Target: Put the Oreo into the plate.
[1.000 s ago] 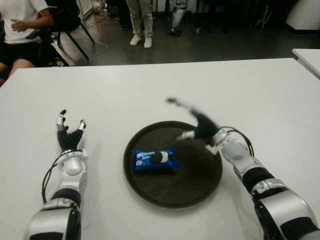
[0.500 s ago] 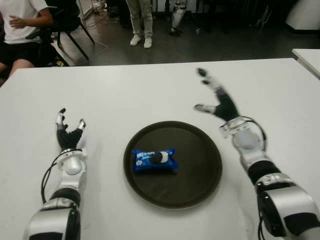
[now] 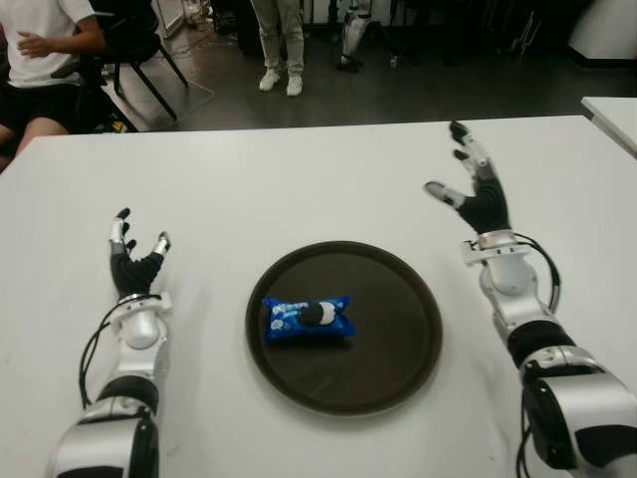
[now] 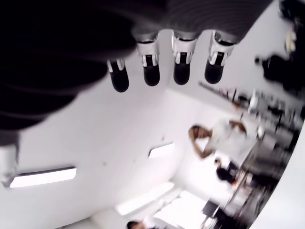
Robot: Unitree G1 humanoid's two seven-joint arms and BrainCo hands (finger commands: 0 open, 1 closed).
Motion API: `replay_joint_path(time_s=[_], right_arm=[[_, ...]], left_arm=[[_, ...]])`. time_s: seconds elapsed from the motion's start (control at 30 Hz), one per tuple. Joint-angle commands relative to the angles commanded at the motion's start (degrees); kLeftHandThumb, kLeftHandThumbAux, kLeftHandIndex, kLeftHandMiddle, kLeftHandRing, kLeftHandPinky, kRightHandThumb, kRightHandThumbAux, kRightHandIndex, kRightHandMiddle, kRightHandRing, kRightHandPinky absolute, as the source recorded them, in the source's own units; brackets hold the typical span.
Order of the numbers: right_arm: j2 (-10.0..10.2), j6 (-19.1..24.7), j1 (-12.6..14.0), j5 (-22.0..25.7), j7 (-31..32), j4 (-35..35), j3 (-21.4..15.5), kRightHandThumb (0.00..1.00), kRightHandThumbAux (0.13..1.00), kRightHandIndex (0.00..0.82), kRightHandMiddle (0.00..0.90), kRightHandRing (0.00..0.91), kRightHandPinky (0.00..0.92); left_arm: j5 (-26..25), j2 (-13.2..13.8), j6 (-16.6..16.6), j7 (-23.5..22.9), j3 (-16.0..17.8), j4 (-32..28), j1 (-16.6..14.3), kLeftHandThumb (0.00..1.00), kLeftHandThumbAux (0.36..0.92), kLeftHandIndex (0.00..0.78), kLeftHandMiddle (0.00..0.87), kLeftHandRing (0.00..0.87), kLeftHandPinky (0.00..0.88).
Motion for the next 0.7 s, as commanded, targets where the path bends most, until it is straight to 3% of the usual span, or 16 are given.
replay_joint_path(time_s=[0.2,0.33,0.4,0.53,0.7], right_arm=[[-0.35,2.76,0.20,2.03,-1.21,1.79,-2.18,0.000,0.547,0.000,0.000,0.000,0.000],[1.53,7.32,0.00,6.87,4.29,0.83,-4.07,0.079,0.448,0.000,0.038,0.029,0.028],[0.64,8.38,1.15,5.75,1.27,5.11,-4.43,0.107,0.446,0.000,0.048,0.028,0.019],[1.53,11.28,0.28,2.72,-4.65,8.70,-3.03,0.022,0.569,0.000,0.010,0.005,0.004],[2.45,13.12,-0.40,1.61,-7.61,10.44,-2.57,0.003,0.632,0.000,0.001,0.000,0.000]], left_arm=[[0.50,0.21,0.82,0.25,-0.59,-0.25,-0.01,0.000,0.801,0.028,0.047,0.022,0.012],[0.34,0.33,0.74,-0.22,-0.65,-0.23,0.17,0.000,0.799,0.027,0.043,0.023,0.011],[-0.25,0.35,1.04,-0.98,-0.32,0.19,-0.07,0.000,0.798,0.026,0.041,0.023,0.011],[-1.58,0.41,1.53,-2.49,0.55,0.92,-0.48,0.000,0.802,0.027,0.040,0.029,0.019],[-1.05,0.98,1.61,-2.20,0.27,1.33,-0.38,0.000,0.798,0.032,0.045,0.033,0.016]])
